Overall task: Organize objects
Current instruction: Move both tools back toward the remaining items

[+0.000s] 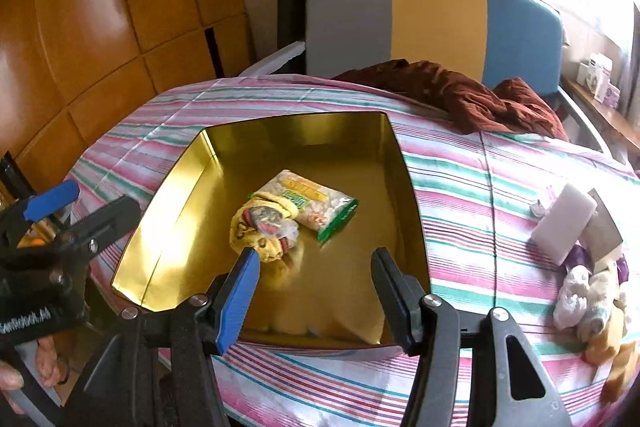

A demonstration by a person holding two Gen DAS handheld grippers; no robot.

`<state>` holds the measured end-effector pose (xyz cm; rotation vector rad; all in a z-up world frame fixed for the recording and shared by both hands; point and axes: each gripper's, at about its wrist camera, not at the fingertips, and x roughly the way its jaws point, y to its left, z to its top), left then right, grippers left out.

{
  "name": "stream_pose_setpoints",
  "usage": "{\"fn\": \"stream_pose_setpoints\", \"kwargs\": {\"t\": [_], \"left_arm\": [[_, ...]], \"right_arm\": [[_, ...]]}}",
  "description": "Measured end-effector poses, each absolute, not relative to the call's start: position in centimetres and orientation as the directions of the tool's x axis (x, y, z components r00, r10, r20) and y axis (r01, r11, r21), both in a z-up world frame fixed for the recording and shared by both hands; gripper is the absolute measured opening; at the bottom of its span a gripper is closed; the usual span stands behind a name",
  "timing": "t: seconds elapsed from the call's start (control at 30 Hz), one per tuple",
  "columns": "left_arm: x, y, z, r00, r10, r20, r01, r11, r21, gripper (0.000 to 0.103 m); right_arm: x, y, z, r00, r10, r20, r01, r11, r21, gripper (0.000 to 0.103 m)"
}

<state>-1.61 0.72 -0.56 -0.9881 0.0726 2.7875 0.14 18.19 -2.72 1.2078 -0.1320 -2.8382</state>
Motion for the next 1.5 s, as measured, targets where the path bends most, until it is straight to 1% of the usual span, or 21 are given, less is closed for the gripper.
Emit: {"fn": "stream_pose_setpoints", "kwargs": {"t": [0.4, 0.67, 0.93, 1.13, 1.23, 1.37, 1.5], "left_arm": [[-1.3, 2.7, -1.4, -0.721, 0.217, -0.658, -0.265, -0.964, -0.027, 0.101], [-1.3, 4.1, -1.8, -0.689, 0.257, -0.678, -0.317, -0.948, -0.037, 0.101], [-1.3, 6.3, -1.6, -0.66, 0.31, -0.684, -0.396, -0.918, -0.033, 0.101], [-1.7, 8.7, -1.2, -0.632, 0.358, -0.687, -0.463, -0.886, -0.036, 0.101], [-1.8, 9.9, -1.1, -0.62, 0.376, -0.689, -0.489, -0.871, -0.036, 0.101], [-2.0, 11.6, -1.3, -0.587, 0.405, -0.701, -0.528, -0.848, -0.048, 0.101], [-1.9, 13.0, -1.3, -0.562, 0.43, -0.707, -0.561, -0.826, -0.056, 0.101]], "right_arm": [[0.4, 20.7, -3.4, -0.687, -0.061, -0.724, -0.062, -0.988, 0.143, 0.059], [1.1, 24.7, -3.9, -0.681, -0.021, -0.732, -0.161, -0.971, 0.178, 0.059], [3.0, 31.3, -4.7, -0.641, 0.016, -0.767, -0.284, -0.933, 0.219, 0.059], [4.0, 38.1, -2.7, -0.643, 0.05, -0.764, -0.37, -0.894, 0.253, 0.059], [4.2, 41.5, -1.4, -0.642, 0.091, -0.761, -0.407, -0.881, 0.239, 0.06], [3.6, 45.5, -1.2, -0.615, 0.142, -0.775, -0.444, -0.876, 0.192, 0.06], [2.1, 49.4, -2.7, -0.578, 0.118, -0.808, -0.457, -0.866, 0.201, 0.06]]}}
